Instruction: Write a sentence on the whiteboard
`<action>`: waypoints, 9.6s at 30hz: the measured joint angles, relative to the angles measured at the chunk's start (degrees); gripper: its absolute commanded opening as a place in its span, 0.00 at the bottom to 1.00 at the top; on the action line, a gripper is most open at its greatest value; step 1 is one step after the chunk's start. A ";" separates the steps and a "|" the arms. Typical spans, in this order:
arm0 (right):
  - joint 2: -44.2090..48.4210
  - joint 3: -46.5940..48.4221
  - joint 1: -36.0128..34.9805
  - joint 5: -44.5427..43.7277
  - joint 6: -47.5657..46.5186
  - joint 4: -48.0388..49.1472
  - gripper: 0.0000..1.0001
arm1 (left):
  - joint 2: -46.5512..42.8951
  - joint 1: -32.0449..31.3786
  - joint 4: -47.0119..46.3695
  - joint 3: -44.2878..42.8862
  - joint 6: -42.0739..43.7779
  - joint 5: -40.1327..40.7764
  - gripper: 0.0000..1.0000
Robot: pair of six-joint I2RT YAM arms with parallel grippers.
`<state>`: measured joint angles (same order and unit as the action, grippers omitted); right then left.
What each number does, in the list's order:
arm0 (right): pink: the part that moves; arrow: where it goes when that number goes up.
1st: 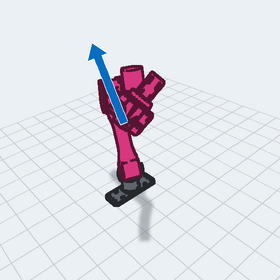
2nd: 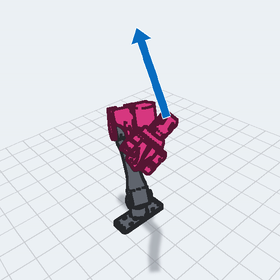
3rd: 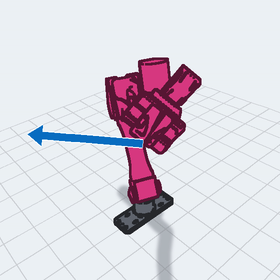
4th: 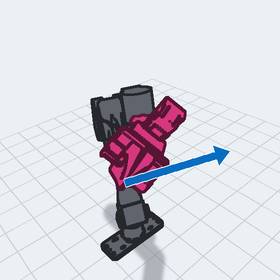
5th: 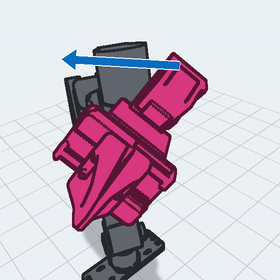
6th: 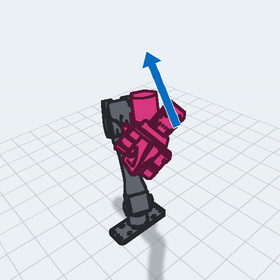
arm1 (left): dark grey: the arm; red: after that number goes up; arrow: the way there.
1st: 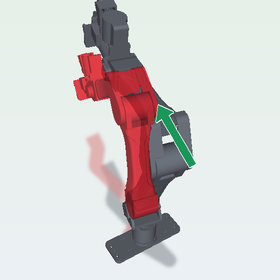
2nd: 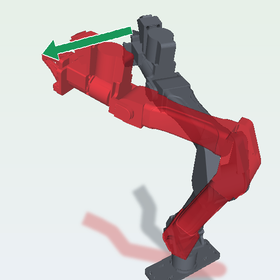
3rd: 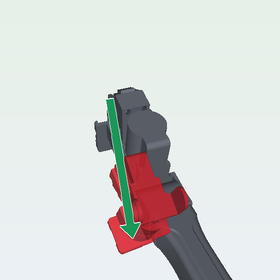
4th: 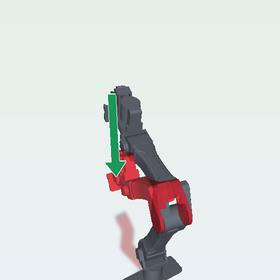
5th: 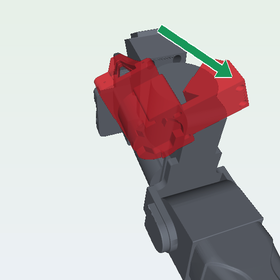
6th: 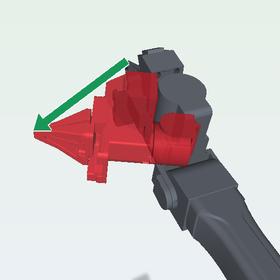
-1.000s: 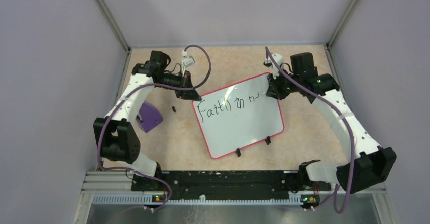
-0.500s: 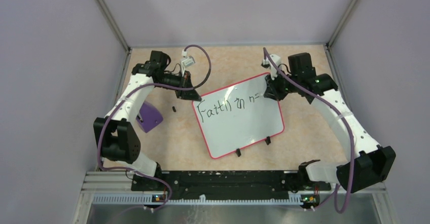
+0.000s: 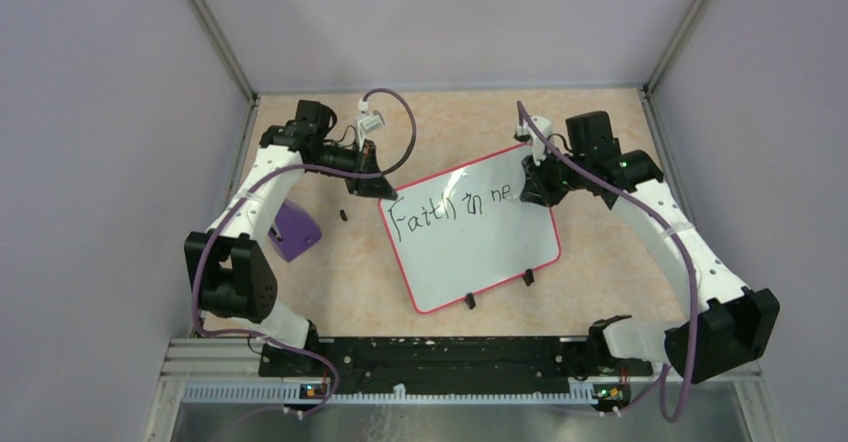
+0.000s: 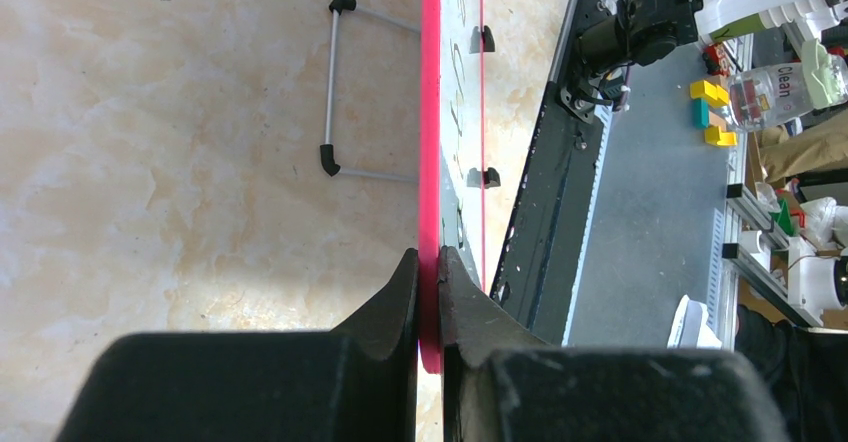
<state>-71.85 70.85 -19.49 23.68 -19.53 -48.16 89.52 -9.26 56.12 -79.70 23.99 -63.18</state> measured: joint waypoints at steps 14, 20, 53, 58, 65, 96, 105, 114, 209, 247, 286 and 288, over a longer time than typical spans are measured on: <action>0.22 0.13 1.36 -1.20 -1.53 -1.18 0.00 | 0.00 0.00 -0.02 0.02 -0.02 -0.02 0.00; 0.22 0.83 1.75 -1.60 -1.75 -1.79 0.00 | 0.00 0.00 0.00 0.02 -0.02 -0.04 0.00; -0.46 2.25 3.54 -1.20 -2.43 -1.16 0.00 | 0.00 0.00 0.00 0.04 0.00 -0.04 0.00; 0.63 0.50 3.54 -1.84 -2.58 -1.31 0.00 | 0.00 0.00 0.00 0.04 0.00 -0.07 0.00; 0.81 0.11 3.54 -1.86 -2.80 -1.51 0.00 | 0.00 0.00 0.00 0.07 0.00 -0.04 0.00; 0.83 0.74 3.54 -4.37 -3.50 -2.51 0.00 | 0.00 0.07 -0.13 0.33 0.02 -0.26 0.00; 0.79 0.98 3.67 -4.63 -3.87 -2.69 0.00 | 0.00 0.11 -0.24 0.44 0.02 -0.39 0.00; -1.64 5.53 4.02 -5.20 -3.93 -2.69 0.00 | 0.00 0.22 -0.39 0.63 0.02 -0.46 0.00; 3.85 -15.76 -30.14 1.20 3.10 17.42 0.00 | 0.04 -0.33 1.14 3.48 -0.11 -1.16 0.00; -1.18 -12.70 -41.86 -19.56 4.13 20.22 0.00 | 0.11 -0.33 0.83 3.65 -0.31 -1.14 0.00; 0.28 -16.87 -44.11 -20.33 0.22 18.01 0.00 | 0.11 -0.33 0.87 3.65 -0.24 -0.94 0.00; 0.24 -16.87 -44.11 -19.91 0.09 17.94 0.00 | 0.11 -0.33 0.87 3.65 -0.24 -0.96 0.00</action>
<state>-71.61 53.98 -63.59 3.77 -19.44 -30.22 89.62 -9.58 56.99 -76.05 23.75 -64.14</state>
